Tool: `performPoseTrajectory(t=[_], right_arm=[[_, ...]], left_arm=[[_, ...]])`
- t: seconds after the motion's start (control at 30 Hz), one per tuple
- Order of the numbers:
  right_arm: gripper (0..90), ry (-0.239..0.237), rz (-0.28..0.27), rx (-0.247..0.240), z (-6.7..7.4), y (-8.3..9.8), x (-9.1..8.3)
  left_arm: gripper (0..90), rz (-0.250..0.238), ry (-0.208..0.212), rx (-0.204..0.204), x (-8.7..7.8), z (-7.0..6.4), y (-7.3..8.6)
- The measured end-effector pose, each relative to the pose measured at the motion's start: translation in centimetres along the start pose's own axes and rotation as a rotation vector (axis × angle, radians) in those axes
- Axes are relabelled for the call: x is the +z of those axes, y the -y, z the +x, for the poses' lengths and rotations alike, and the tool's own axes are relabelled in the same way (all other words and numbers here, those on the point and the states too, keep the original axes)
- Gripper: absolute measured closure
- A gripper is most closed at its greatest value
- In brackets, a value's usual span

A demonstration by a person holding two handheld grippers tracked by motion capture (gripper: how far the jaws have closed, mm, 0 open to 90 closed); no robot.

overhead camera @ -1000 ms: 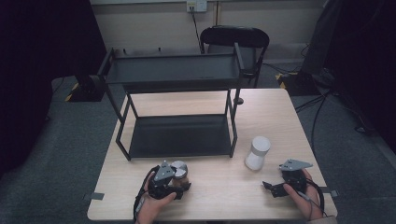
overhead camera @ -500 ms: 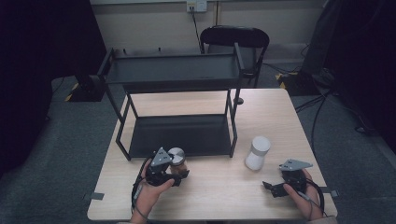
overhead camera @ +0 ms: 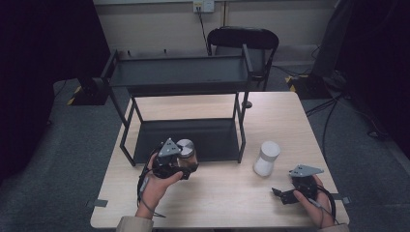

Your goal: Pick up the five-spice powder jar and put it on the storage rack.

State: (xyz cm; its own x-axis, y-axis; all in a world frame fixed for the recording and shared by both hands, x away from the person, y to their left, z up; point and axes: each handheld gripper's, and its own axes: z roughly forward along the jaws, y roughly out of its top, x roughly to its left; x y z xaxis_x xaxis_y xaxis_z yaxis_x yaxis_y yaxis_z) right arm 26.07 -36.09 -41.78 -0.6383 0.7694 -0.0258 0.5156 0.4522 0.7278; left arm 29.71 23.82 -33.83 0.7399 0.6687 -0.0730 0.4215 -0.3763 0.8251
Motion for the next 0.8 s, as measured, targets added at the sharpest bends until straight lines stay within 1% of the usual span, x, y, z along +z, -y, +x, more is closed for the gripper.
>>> performPoseTrajectory(t=[0.13, 0.2, 0.23, 0.27, 0.33, 0.4, 0.57, 0.8], right_arm=[[0.0, 0.000, 0.000, 0.000, 0.0, 0.0, 0.0], [0.0, 0.000, 0.000, 0.000, 0.0, 0.0, 0.0], [0.0, 0.000, 0.000, 0.000, 0.0, 0.0, 0.0], [0.0, 0.000, 0.000, 0.000, 0.0, 0.0, 0.0], [0.0, 0.000, 0.000, 0.000, 0.0, 0.0, 0.0], [0.0, 0.000, 0.000, 0.000, 0.0, 0.0, 0.0], [0.0, 0.000, 0.000, 0.000, 0.0, 0.0, 0.0], [0.0, 0.000, 0.000, 0.000, 0.0, 0.0, 0.0]], left_arm=[[30.3, -0.014, 0.006, -0.004, -0.2, 0.3, -1.0], [30.2, -0.013, -0.001, 0.001, -0.5, 0.3, -1.9], [30.2, -0.013, -0.001, 0.001, -0.5, 0.3, -1.9], [30.2, -0.010, -0.002, 0.005, -0.6, 0.4, -2.4], [30.3, -0.012, -0.001, -0.001, -0.8, 0.5, -2.9], [30.3, -0.009, -0.008, 0.007, -1.1, 0.6, -3.6], [30.3, -0.020, -0.014, 0.016, -1.7, 0.8, -5.0], [30.3, -0.024, -0.020, 0.022, -2.5, 0.8, -6.6]])
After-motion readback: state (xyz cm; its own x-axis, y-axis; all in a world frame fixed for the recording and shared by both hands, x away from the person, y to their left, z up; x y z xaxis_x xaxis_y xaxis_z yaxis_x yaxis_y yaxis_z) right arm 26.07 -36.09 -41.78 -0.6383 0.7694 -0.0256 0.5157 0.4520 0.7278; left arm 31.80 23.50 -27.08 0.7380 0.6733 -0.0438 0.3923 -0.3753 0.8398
